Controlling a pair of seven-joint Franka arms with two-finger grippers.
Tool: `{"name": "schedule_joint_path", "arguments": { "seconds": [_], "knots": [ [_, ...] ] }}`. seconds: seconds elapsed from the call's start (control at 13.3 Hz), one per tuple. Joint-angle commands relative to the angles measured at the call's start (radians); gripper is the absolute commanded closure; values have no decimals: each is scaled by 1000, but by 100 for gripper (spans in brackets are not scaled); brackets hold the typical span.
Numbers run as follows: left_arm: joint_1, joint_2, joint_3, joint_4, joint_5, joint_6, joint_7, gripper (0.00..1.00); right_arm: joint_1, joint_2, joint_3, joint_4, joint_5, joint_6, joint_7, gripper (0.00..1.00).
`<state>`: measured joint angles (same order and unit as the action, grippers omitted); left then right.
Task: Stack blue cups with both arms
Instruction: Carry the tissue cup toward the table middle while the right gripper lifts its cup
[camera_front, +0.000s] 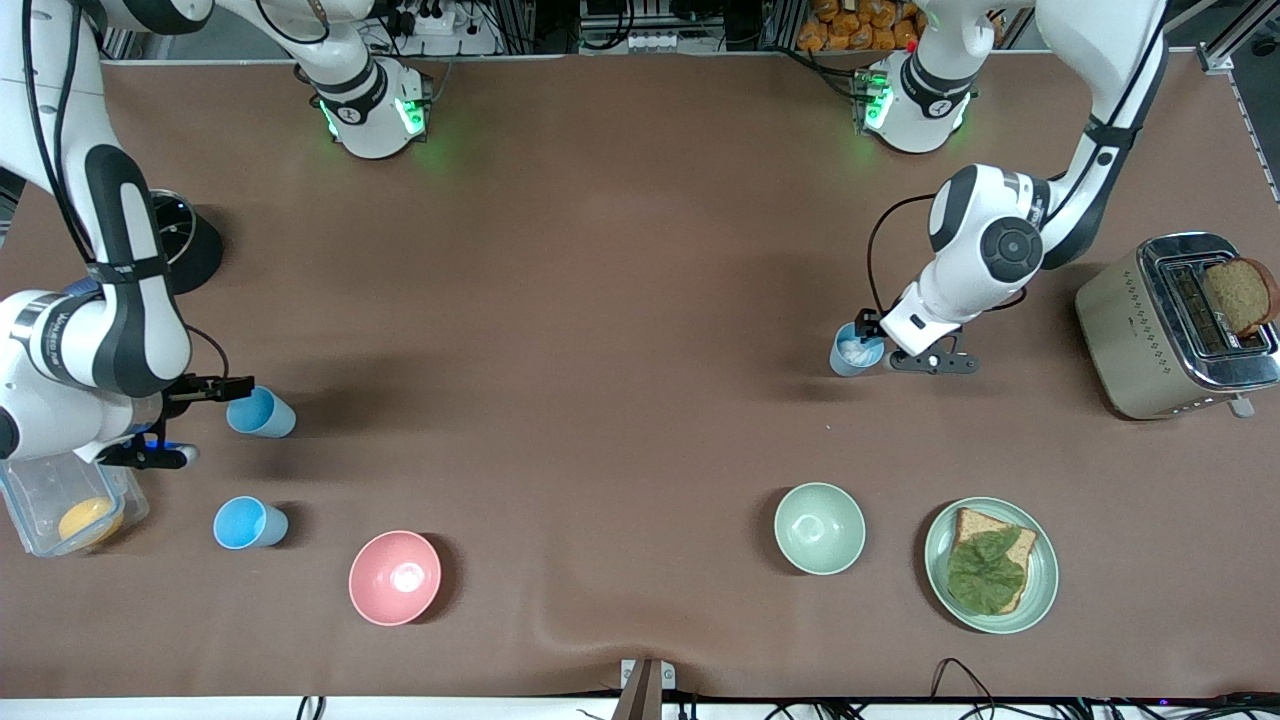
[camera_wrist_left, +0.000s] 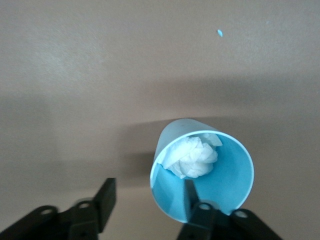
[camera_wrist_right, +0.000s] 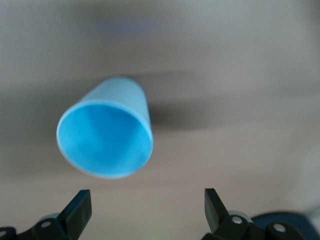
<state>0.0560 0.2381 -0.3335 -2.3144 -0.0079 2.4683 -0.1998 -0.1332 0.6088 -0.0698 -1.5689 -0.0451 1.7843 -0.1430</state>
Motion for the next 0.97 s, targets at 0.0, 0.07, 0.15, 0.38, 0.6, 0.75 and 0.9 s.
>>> {"name": "schedule_joint_path", "arguments": {
  "seconds": [0.0,0.07,0.15,0.38,0.6,0.75,0.9],
  "knots": [
    [-1,32,-2,7,-4,26,-12,95,-14,37,12,44,-19,38,-40,0],
    [-2,32,-2,7,-4,26,-13,100,-14,49,12,41,-18,68,-40,0],
    [-4,27,-2,9,-4,26,-18,100,-8,58,12,35,-19,105,-47,0],
    [-28,4,-83,50,-15,-3,-106,100,12,86,13,35,-19,125,-46,0],
    [-108,18,-197,208,-14,-191,-379,100,1,85,13,21,-18,124,-75,92],
    [-220,62,-197,300,-14,-224,-536,100,-2,85,13,21,-16,118,-101,100],
    [-328,137,-193,372,5,-224,-712,100,-6,85,15,21,-16,116,-101,100]
  ]
}}
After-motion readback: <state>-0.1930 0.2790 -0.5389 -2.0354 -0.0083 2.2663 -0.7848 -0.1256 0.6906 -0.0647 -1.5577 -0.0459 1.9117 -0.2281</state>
